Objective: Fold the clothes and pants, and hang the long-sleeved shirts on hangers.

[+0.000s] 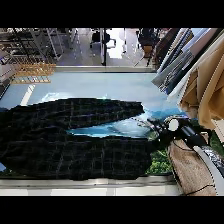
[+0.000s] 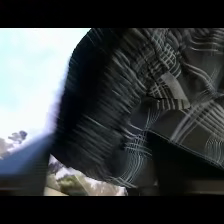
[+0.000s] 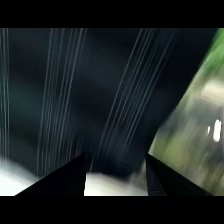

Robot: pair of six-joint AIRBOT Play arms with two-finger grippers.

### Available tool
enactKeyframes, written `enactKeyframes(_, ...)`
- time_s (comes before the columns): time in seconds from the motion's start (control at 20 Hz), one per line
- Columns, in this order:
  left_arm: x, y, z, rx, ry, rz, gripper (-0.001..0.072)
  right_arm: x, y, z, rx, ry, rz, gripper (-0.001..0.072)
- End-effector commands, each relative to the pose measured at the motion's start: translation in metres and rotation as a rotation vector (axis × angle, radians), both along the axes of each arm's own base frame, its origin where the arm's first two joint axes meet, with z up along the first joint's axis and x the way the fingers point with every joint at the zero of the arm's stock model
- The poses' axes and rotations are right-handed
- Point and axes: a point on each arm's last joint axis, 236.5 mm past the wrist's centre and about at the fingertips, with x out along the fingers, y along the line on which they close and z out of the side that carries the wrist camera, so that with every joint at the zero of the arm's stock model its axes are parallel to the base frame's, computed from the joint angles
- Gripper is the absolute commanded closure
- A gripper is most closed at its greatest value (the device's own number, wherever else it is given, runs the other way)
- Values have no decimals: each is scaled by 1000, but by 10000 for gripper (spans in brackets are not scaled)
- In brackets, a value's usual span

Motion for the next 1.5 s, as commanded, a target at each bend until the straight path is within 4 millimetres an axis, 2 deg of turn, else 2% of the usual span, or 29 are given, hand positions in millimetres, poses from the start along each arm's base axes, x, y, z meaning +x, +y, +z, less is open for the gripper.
enactKeyframes(0.0, 14, 17, 11, 49, -40, 78, -10, 135, -14, 51, 50, -474, -374, 286)
enactKeyframes(0.05, 26, 22, 23, 71, -86, 84, -10, 161, -22, 66, 90, -540, -462, 286)
enactKeyframes(0.1, 39, 28, 39, 93, -148, 99, -9, 181, -32, 73, 133, -553, -532, 286)
enactKeyframes(0.15, 58, 34, 60, 111, -240, 124, -8, 195, -42, 71, 169, -530, -587, 288)
enactKeyframes(0.2, 76, 37, 82, 116, -341, 156, -7, 205, -51, 64, 202, -488, -619, 298)
enactKeyframes(0.25, 93, 37, 106, 102, -450, 187, -6, 212, -55, 56, 234, -445, -615, 384)
enactKeyframes(0.3, 106, 33, 125, 73, -537, 203, -5, 217, -55, 48, 283, -396, -601, 421)
enactKeyframes(0.35, 117, 28, 140, 33, -609, 209, -3, 222, -53, 40, 327, -353, -593, 418)
enactKeyframes(0.45, 126, 18, 153, -17, -666, 204, 7, 231, -52, 17, 372, -267, -602, 356)
enactKeyframes(0.55, 130, 5, 152, -50, -658, 168, 8, 237, -47, -7, 399, -196, -598, 344)
enactKeyframes(0.65, 131, -6, 151, -77, -649, 139, 8, 246, -46, -23, 413, -170, -605, 298)
enactKeyframes(0.8, 131, -18, 150, -109, -637, 104, 8, 260, -45, -31, 422, -182, -606, 299)
enactKeyframes(1.0, 132, -36, 146, -146, -610, 52, 8, 277, -22, -41, 431, -188, -557, 307)
enactKeyframes(1.05, 132, -41, 145, -158, -602, 36, 8, 283, -17, -42, 434, -197, -545, 327)
enactKeyframes(1.1, 132, -47, 145, -171, -596, 21, 9, 289, -14, -39, 433, -212, -533, 414)
enactKeyframes(1.15, 131, -50, 145, -181, -592, 11, 36, 293, -15, -33, 424, -232, -516, 678)
enactKeyframes(1.25, 127, -54, 142, -193, -573, -4, 232, 288, -28, -12, 329, -238, -442, 700)
enactKeyframes(1.3, 120, -53, 135, -185, -538, -10, 240, 278, -37, 4, 257, -226, -389, 700)
enactKeyframes(1.35, 108, -51, 120, -174, -455, -4, 241, 262, -43, 28, 179, -216, -304, 700)
enactKeyframes(1.4, 88, -46, 99, -157, -326, 29, 241, 245, -50, 54, 97, -214, -222, 700)
enactKeyframes(1.45, 60, -38, 73, -124, -146, 74, 242, 227, -56, 79, 5, -219, -168, 700)
